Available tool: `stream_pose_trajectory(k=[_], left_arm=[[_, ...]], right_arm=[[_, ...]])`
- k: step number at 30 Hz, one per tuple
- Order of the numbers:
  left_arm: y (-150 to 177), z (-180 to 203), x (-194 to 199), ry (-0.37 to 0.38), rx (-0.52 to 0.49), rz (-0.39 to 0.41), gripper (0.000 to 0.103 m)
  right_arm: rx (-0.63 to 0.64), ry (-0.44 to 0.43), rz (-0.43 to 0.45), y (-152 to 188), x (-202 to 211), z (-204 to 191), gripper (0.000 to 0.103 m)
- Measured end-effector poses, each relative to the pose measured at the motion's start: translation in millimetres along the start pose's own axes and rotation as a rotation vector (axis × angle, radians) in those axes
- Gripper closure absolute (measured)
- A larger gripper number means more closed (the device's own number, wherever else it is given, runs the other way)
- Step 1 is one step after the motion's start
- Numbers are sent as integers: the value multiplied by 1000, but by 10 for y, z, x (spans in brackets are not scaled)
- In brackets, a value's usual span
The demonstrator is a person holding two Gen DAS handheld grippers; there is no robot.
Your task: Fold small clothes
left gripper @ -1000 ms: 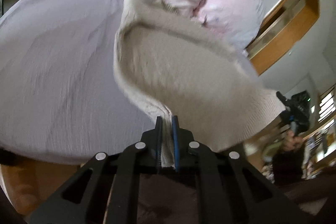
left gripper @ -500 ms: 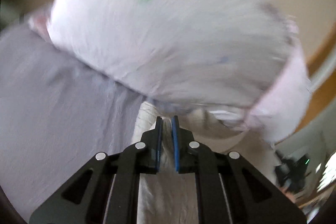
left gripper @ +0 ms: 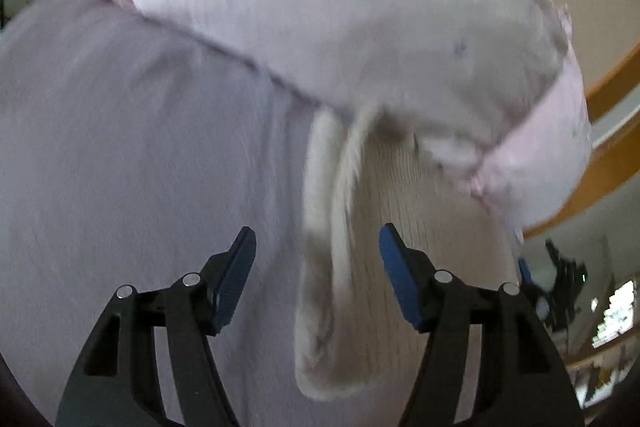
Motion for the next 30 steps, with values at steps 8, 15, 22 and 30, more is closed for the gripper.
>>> stream_pose_trajectory(k=[8, 15, 22, 30], left_arm=[[113, -62, -253, 149, 274, -72, 84], [-30, 454, 115, 434, 392, 5, 90], [127, 2751, 247, 539, -73, 8, 90], [978, 4223, -711, 585, -356, -229, 87]], right_arm=[[38, -28, -28, 86, -39, -119, 12], [-13, -63, -12, 9, 59, -46, 12], [-11, -81, 65, -197, 317, -43, 12], [39, 36, 84, -376, 499, 232, 12]])
Point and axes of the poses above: each gripper's, at about its wrist camera, not at the fingertips, and x roughly against the way its jaws point, z to its right, y to its underside, the point moved 10 cm from there along -x, roughly the way its jaws point, and after that the axes turned 6 degrees about -y, right-handed, at the moved point
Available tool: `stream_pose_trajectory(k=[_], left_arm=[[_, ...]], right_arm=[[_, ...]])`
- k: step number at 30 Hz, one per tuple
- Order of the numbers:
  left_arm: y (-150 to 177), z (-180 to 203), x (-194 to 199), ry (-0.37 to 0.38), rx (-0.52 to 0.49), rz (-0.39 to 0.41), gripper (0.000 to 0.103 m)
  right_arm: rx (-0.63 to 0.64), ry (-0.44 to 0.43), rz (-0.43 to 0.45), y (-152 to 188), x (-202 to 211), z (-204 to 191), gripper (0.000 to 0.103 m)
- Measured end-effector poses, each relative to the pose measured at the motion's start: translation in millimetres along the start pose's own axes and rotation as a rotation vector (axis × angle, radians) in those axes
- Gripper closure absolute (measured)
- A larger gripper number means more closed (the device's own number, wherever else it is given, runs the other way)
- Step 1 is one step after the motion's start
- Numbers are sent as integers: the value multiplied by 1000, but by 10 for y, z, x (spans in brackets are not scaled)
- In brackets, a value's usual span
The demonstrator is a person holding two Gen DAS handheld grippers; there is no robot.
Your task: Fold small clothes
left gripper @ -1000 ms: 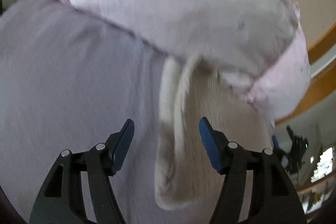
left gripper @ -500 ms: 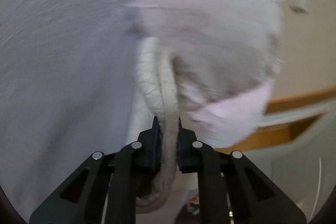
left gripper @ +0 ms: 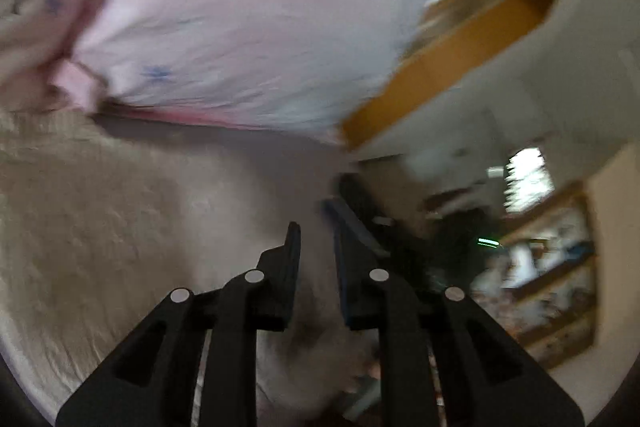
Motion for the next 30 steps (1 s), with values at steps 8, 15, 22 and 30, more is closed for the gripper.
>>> stream_pose_trajectory(k=[8, 15, 22, 30], left_arm=[[54, -1017, 1265, -404, 76, 212, 33], [516, -1554, 1041, -548, 165, 56, 29], [431, -1580, 564, -480, 240, 62, 24], [379, -1519, 361, -373, 282, 63, 43]], right_arm=[[-95, -36, -265, 327, -295, 54, 4], [-100, 3, -484, 819, -610, 77, 4], [17, 19, -505, 993, -672, -57, 12], [-12, -25, -497, 1047, -655, -41, 62]])
Point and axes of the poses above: each gripper's, at about its wrist camera, not at the fingertips, and x roughly against the way its jaws point, z to its right, y to its underside, the point moved 10 cm from there along -x, roughly the way its jaws point, and after that the axes turned 6 degrees about -y, right-handed, at the moved point
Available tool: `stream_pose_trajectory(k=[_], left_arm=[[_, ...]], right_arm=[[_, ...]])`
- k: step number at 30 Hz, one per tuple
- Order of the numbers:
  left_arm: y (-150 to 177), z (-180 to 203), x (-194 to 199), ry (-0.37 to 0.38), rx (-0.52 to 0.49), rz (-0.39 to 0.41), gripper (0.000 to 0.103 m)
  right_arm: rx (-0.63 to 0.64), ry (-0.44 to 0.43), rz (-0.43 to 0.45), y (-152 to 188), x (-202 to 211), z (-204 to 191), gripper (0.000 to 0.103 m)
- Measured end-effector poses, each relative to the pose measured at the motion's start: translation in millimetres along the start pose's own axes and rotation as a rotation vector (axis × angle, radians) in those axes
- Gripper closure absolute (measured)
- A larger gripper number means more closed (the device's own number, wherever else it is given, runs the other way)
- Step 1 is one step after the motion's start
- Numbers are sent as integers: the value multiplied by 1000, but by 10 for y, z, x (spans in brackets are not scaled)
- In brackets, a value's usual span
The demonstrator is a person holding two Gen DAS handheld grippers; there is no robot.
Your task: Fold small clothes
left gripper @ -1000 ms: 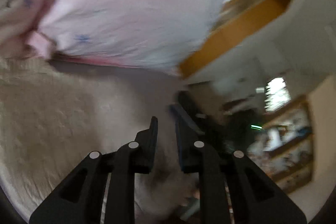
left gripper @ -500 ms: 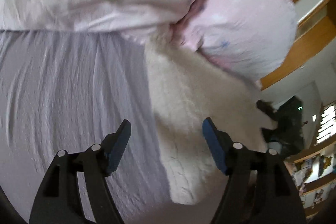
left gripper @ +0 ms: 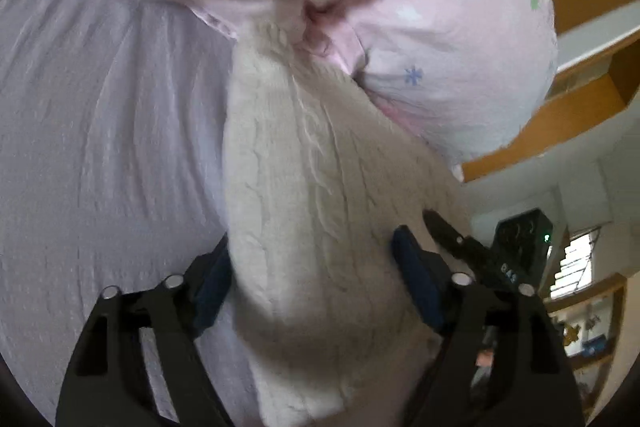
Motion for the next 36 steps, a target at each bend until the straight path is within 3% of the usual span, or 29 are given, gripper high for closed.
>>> stream_pose_trajectory(k=[2, 4, 6, 8, 9, 10, 11, 13, 16, 18, 20, 21, 22, 24, 27, 30, 31, 33, 35, 36], left_arm=[[29, -1, 101, -1, -34, -17, 60], [49, -45, 340, 22, -87, -26, 62], [57, -207, 730, -27, -172, 26, 62], [77, -470, 1005, -105, -205, 68, 61], [79, -587, 1044, -142, -210, 75, 59], [92, -717, 1091, -191, -211, 84, 58], [134, -870, 1132, -239, -206, 87, 55], [179, -974, 1263, -261, -194, 136, 53], [184, -871, 1597, -338, -249, 287, 53], [231, -698, 1662, -317, -279, 328, 52], [306, -523, 1581, -294, -316, 320, 51], [358, -446, 1494, -287, -341, 299, 51], [383, -411, 1393, -290, -353, 280, 51], [434, -407, 1237, -306, -368, 247, 51], [481, -391, 1108, -294, -392, 226, 51], [535, -367, 1046, -295, -416, 210, 51], [534, -360, 1015, -309, -431, 210, 51], [562, -349, 1011, -325, -454, 215, 51], [585, -340, 1074, -324, -462, 228, 51], [611, -331, 1134, -302, -454, 233, 48]], right_arm=[[-1, -46, 3, 58, 19, -123, 65], [13, -113, -31, 166, -5, -314, 67], [58, -173, -108, 378, -145, -588, 67], [118, -162, -190, 615, -425, -804, 67], [156, -128, -216, 699, -544, -867, 63], [212, -68, -234, 776, -662, -908, 49], [246, -33, -232, 802, -698, -936, 44], [284, 45, -198, 775, -571, -956, 32], [252, 97, 0, 516, -82, -898, 27], [246, 69, 39, 465, 50, -951, 27], [308, 88, -19, 583, -81, -1053, 35], [357, 120, -62, 660, -183, -1085, 65], [411, 173, -95, 723, -262, -1097, 82], [513, 259, -50, 630, -294, -1162, 89], [470, 284, 77, 275, -115, -1110, 96], [428, 402, 38, 229, -222, -743, 101], [423, 413, -12, 317, -317, -646, 100], [449, 421, 16, 334, -203, -715, 96], [416, 367, 68, 346, 63, -888, 76], [423, 320, 114, 367, 244, -1048, 58]])
Point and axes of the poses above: each gripper's, at about its wrist camera, not at the fingertips, and x roughly against the way its jaws point, z to its right, y to its underside, the point moved 10 cm from there along -x, roughly the way its jaws point, and after that the axes turned 6 degrees about -y, right-handed, at the moved point
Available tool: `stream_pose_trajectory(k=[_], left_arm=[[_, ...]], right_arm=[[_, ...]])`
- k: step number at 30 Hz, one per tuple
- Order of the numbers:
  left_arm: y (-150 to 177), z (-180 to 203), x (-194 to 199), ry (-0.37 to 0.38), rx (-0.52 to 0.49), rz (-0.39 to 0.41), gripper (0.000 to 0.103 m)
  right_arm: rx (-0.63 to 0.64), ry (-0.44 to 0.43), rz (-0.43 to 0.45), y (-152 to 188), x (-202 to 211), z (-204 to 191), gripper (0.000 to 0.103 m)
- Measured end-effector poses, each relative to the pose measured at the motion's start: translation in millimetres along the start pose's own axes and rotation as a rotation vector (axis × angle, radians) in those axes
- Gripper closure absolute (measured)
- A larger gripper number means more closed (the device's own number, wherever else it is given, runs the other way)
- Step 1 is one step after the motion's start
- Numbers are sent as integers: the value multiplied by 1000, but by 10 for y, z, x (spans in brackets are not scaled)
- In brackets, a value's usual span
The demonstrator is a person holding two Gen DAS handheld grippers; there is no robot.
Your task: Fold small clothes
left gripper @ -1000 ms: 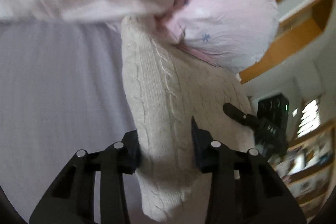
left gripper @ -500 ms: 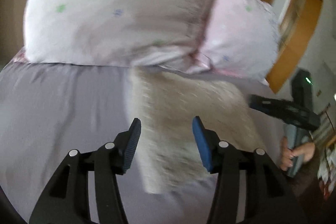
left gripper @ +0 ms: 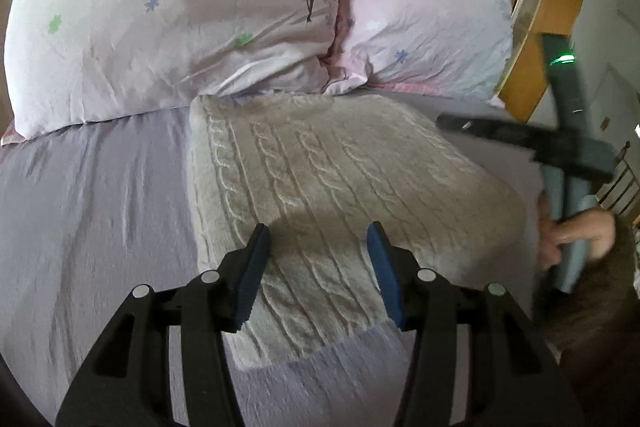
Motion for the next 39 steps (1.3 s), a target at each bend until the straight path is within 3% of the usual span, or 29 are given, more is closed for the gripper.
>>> stream_pose_trajectory(k=[2, 4, 5, 7, 9, 11, 12, 13, 15, 18, 21, 24, 28, 33, 39], left_arm=[[27, -27, 120, 14, 15, 16, 38], [70, -92, 234, -26, 20, 41, 25], [115, -146, 311, -64, 23, 59, 21], [184, -198, 395, -99, 32, 67, 14], [299, -248, 461, -136, 50, 61, 6], [406, -275, 478, -168, 54, 39, 3], [473, -281, 480, -188, 53, 26, 1], [532, -281, 472, -206, 48, 13, 1], [616, -261, 443, -228, 34, -7, 1], [709, -225, 356, -264, 5, -44, 1], [764, -205, 274, -299, -19, -76, 1], [823, -185, 178, -340, -51, -122, 1], [908, -177, 81, -378, -67, -171, 1], [926, -236, 32, -313, 38, -194, 1], [932, -244, 42, -328, 44, -187, 1]], right_arm=[[48, -75, 67, -32, 229, -261, 54], [133, -173, 42, 157, 358, -611, 55], [162, -172, 8, 276, 307, -687, 55], [181, -62, -171, 684, -98, -571, 52], [232, -11, -150, 775, -189, -519, 53], [206, -10, -149, 738, -74, -557, 50], [185, -42, -112, 694, 91, -607, 38], [175, -61, -76, 666, 203, -634, 17], [153, -63, 4, 666, 444, -646, 2], [95, -18, 34, 759, 558, -530, 2], [21, 70, -82, 1044, 468, -368, 2], [19, 61, -168, 1230, 279, -394, 2], [63, 117, -212, 1325, 75, -448, 2], [135, 228, -227, 1499, 64, -507, 2], [114, 240, -214, 1606, 204, -542, 2]])
Point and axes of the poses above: each gripper's, at about its wrist camera, not at the fingertips, and x roughly against the way its jaws point, z to its right, y to its underside, the point moved 10 cm from there along -x, roughly the way its jaws point, and after that the axes turned 6 degrees about -y, right-handed, at the moved point
